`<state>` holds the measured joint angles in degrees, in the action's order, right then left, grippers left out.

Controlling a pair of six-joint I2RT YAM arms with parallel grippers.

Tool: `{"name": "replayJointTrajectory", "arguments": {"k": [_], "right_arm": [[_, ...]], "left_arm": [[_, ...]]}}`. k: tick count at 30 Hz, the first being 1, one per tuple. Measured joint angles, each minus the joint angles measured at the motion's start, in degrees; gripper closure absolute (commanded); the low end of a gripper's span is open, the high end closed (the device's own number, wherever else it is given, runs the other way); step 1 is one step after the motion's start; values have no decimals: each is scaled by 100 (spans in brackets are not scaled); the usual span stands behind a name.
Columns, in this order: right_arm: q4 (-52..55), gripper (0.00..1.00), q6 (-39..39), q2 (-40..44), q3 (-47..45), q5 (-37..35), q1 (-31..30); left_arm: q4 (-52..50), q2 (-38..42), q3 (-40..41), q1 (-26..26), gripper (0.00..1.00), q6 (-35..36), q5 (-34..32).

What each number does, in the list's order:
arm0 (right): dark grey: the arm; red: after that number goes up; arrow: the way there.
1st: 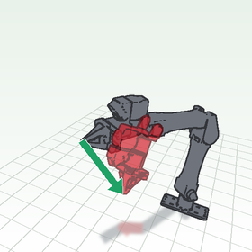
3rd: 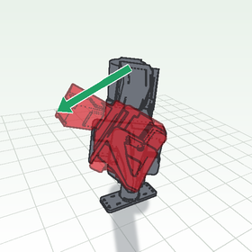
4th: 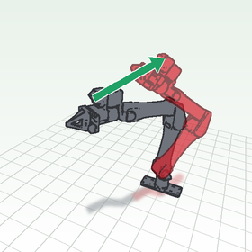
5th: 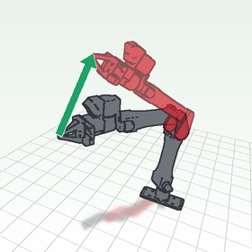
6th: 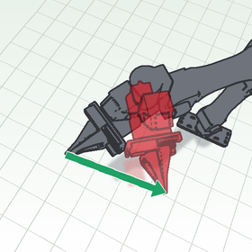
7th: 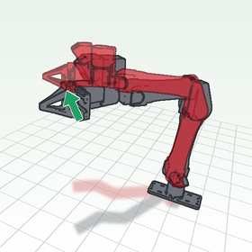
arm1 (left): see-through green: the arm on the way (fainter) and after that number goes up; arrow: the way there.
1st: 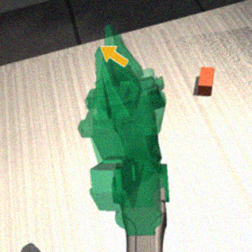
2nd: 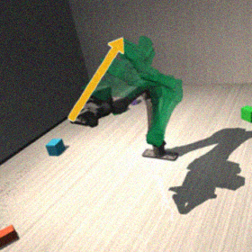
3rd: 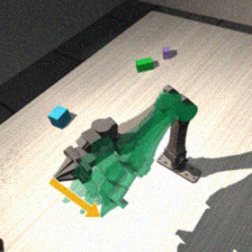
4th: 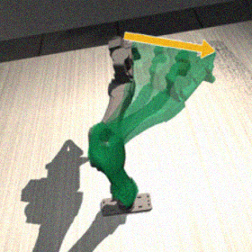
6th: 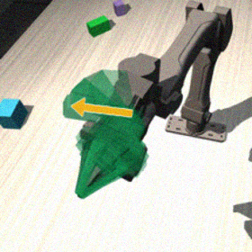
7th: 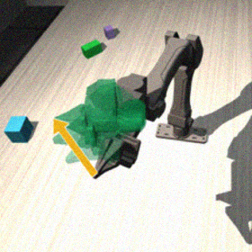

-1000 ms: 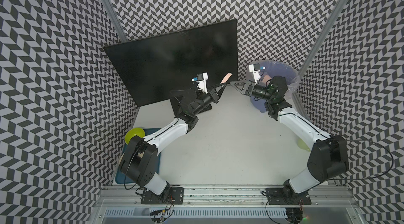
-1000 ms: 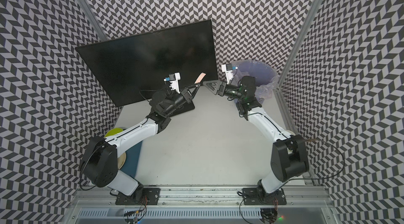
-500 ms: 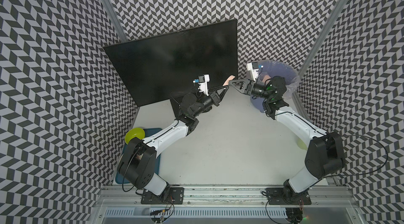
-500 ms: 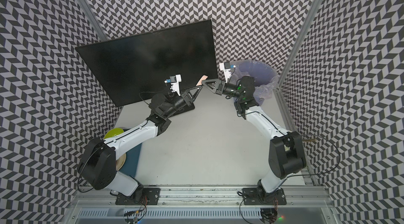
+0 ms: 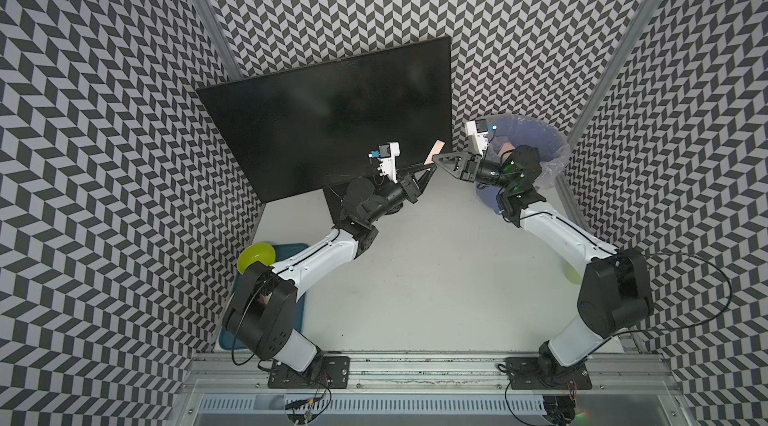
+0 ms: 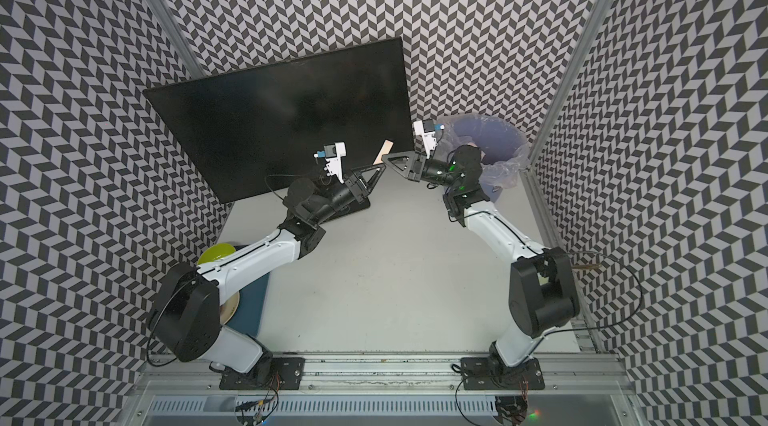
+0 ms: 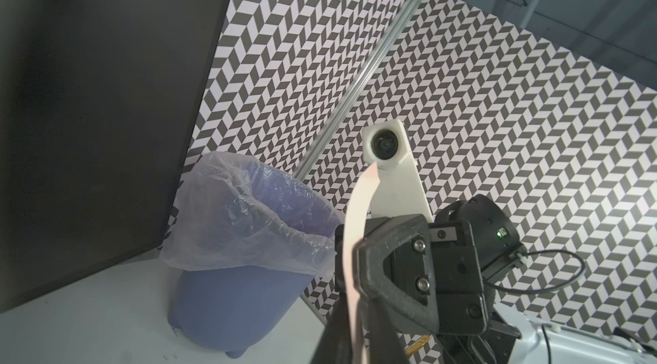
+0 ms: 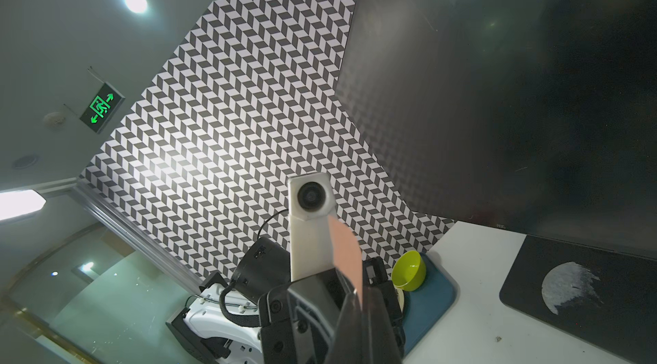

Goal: Remove the sticky note from the monitor
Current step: Tear off the sticky note from the monitor, then place the sticky note in the trash bin.

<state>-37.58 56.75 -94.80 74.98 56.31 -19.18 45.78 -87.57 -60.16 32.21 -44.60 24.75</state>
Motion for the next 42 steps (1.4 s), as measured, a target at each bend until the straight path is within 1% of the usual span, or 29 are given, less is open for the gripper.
{"name": "replayJointTrajectory", "arguments": {"k": [4, 7, 10, 14, 18, 21, 23, 25, 26, 28, 29, 31, 32, 36, 38, 42], "right_arm": [[411, 100, -358, 11, 94, -9, 188], [1110, 100, -883, 63, 208, -74, 590], [2100, 100, -1725, 109, 505, -409, 1095], [3276, 100, -2846, 243, 892, -1005, 1764], [4282, 100, -3842, 247, 1401, -1694, 2293], [4977, 100, -4527, 107, 1943, -2337, 2448], [5401, 100, -4986, -131, 2446, -2793, 2444], [5707, 99, -5281, -365, 2811, -3121, 2437], [5840, 92, -5394, -472, 2959, -3250, 2426], [6083, 70, -5589, -669, 3178, -3475, 2411], [6203, 61, -5683, -748, 3248, -3576, 2402], [6365, 46, -5814, -839, 3281, -3738, 2391], [6437, 41, -5875, -861, 3281, -3777, 2382], [6614, 25, -5978, -874, 3281, -3912, 2312], [6612, 21, -6019, -872, 3281, -3960, 2256], [6599, 18, -6019, -841, 3217, -3947, 2144]], "left_arm": [[-146, 146, 48, 0, 37, 195, 4], [-321, 310, 103, -57, 26, 372, -13], [-562, 533, 208, -155, 16, 575, -61], [-1113, 785, 225, -337, 8, 966, -197], [-1764, 931, 219, -452, 0, 1440, -398], [-2225, 944, 201, -496, 0, 1720, -525], [-2570, 944, 184, -527, 0, 1921, -603], [-2837, 944, 125, -544, 0, 2068, -649], [-2946, 944, 85, -562, 0, 2131, -669], [-3104, 944, -2, -564, 0, 2234, -708], [-3161, 944, -48, -568, 0, 2277, -726], [-3224, 944, -109, -579, 0, 2339, -737], [-3261, 942, -136, -586, 0, 2363, -737], [-3397, 942, -212, -588, 0, 2430, -734], [-3445, 940, -238, -590, 0, 2448, -734], [-3497, 938, -256, -603, 0, 2509, -732]]}}
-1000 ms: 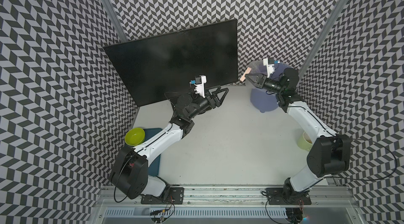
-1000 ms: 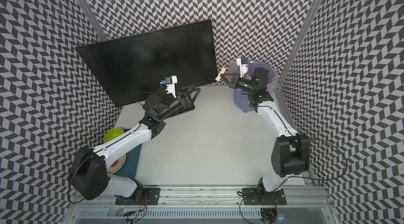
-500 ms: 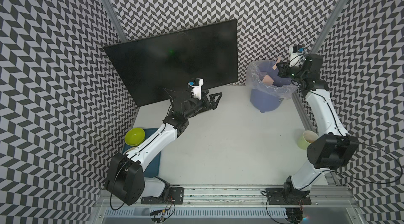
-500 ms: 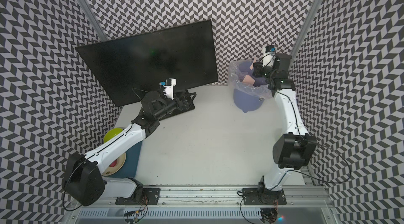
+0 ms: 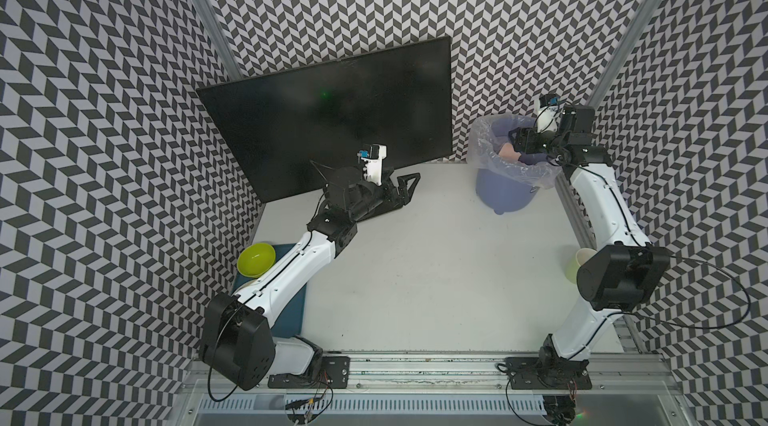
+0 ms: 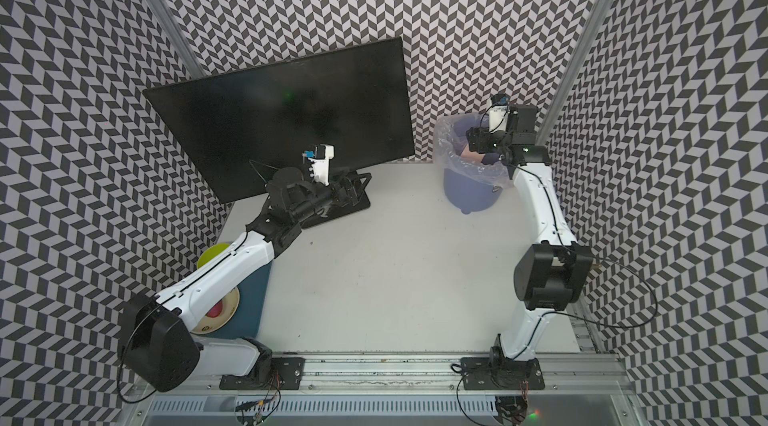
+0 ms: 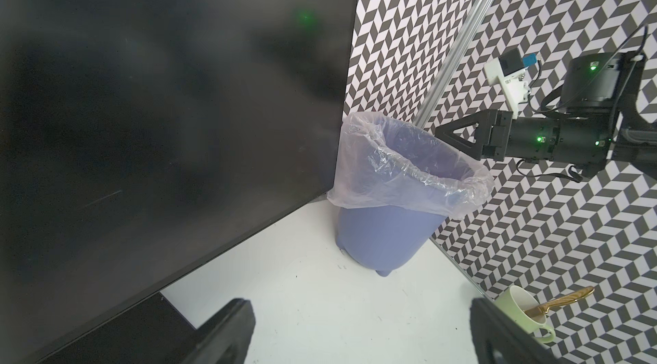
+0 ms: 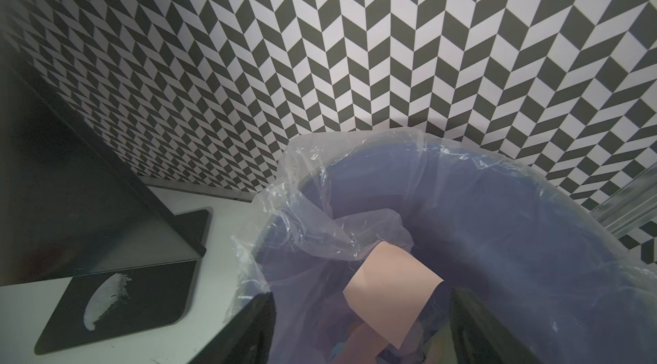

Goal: Remove the sticky note from the monitor
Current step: Place the sticky note in the trash bin.

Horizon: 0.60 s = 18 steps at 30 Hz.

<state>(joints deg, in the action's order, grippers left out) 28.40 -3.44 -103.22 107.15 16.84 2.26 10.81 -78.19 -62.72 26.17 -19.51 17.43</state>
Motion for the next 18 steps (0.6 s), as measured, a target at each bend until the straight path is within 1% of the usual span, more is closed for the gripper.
{"name": "replayJointTrajectory", "arguments": {"k": [5, 7, 11, 15, 18], "right_arm": [[-153, 10, 160, 358, -501, 264, -92], [-343, 6, 321, 638, -846, 494, -109], [-957, 2, 745, 1419, -1790, 951, -131], [-1626, 1, 1071, 2516, -3134, 1102, -151], [-2363, 1, 1193, 3674, -4789, 1049, -192]], "left_arm": [[-146, 0, -2, -68, 0, 81, -2], [-247, 0, -13, -105, 0, 131, -26], [-557, 11, -33, -208, 0, 238, -210], [-957, 293, 85, -376, 0, 365, -619], [-1226, 846, 501, -514, 0, 470, -1233]]}}
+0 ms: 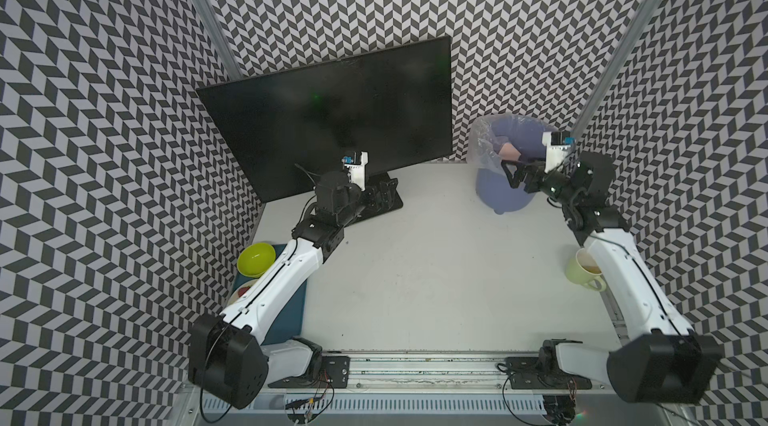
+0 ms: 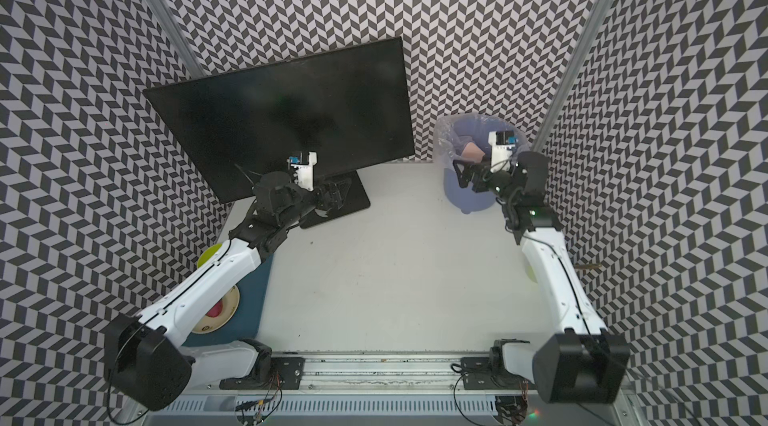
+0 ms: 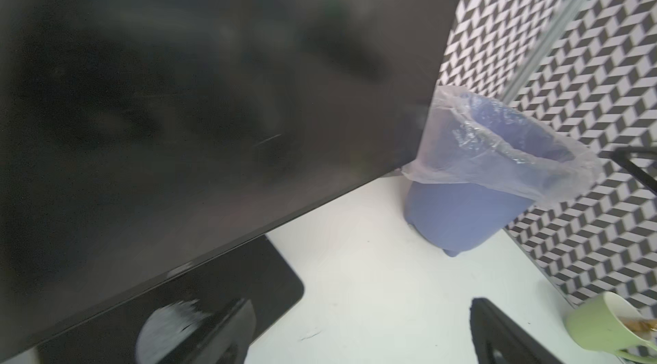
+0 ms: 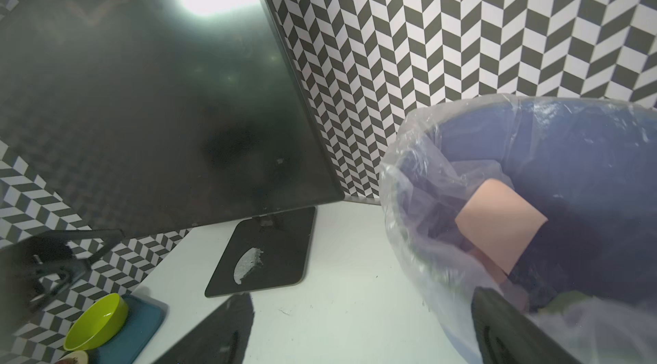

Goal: Remove the sticky note from the monitor
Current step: Place the sticky note in the trash bin, then reset both arms

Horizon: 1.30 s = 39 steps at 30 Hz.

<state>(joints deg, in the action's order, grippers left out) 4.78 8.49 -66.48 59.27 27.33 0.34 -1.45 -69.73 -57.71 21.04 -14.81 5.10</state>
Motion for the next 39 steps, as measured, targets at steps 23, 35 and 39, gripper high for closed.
{"name": "replayJointTrajectory", "arguments": {"k": [23, 35, 39], "right_arm": [[-4920, 1, -485, -1080, -4216, -2124, -151], [-5473, 1, -811, -1425, -3910, -2350, -181], [-5582, 1, -841, -1423, -3987, -2455, -9]], "left_arm": [[2730, -420, 3303, -1851, 0, 787, -1187], [5407, -1602, 3672, -2306, 0, 1176, -621], [5794, -1718, 3773, -2306, 0, 1222, -535]]}}
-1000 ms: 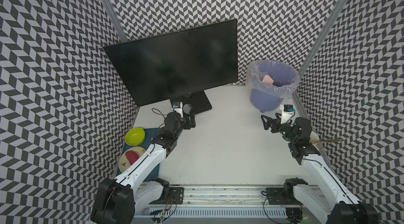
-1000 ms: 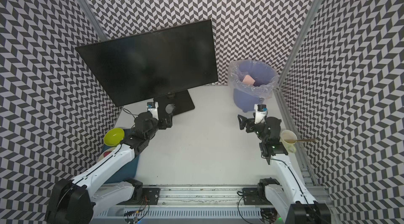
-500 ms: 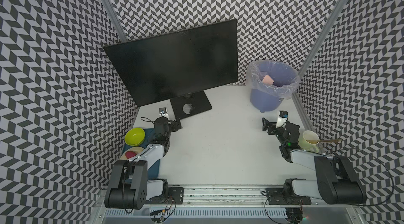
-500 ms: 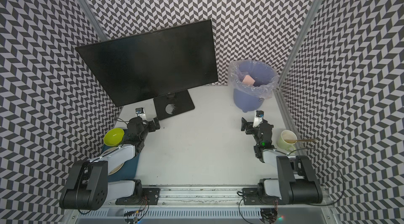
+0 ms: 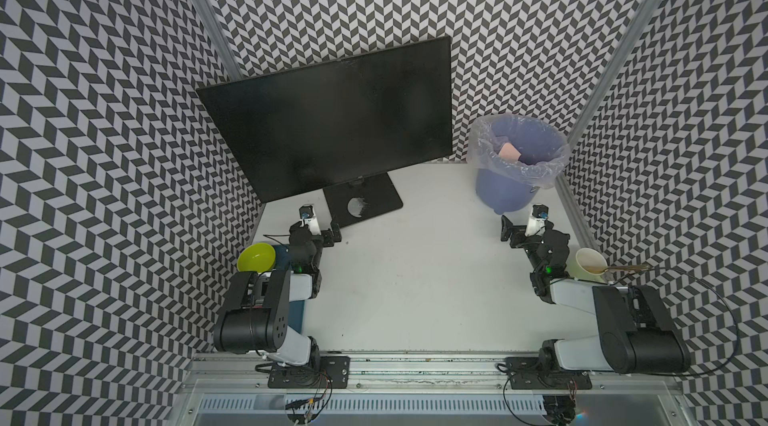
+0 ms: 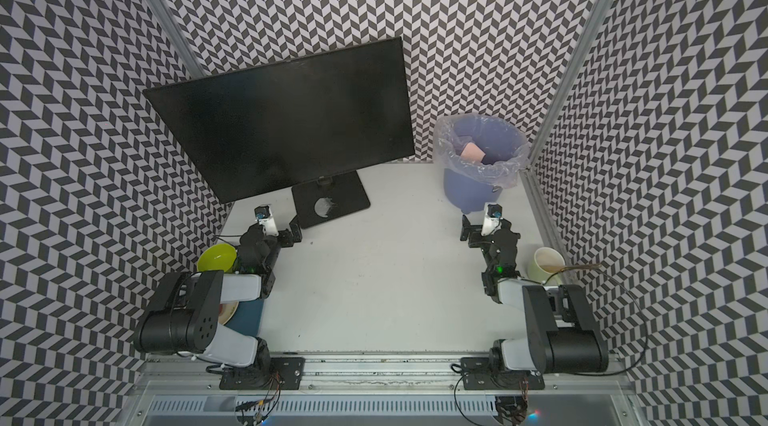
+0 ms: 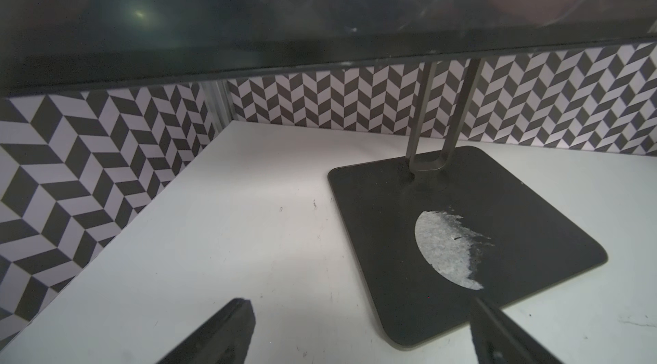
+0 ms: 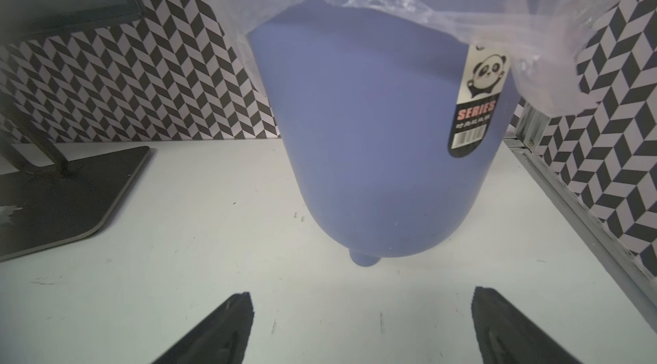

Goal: Remove the sticky note from the monitor
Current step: Reset both arms

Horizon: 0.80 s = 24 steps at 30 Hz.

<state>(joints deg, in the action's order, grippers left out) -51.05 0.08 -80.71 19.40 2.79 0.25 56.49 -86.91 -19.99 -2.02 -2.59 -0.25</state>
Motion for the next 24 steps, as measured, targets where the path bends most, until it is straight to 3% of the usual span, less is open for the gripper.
{"name": "replayJointTrajectory", "arguments": {"k": [6, 24], "right_arm": [[-975, 1, -70, -627, -149, 96, -13], [-1377, 1, -162, -682, -350, 44, -96]], "left_arm": [[549, -2, 254, 11, 0, 17, 9], [1099, -138, 444, 105, 0, 131, -59]]}}
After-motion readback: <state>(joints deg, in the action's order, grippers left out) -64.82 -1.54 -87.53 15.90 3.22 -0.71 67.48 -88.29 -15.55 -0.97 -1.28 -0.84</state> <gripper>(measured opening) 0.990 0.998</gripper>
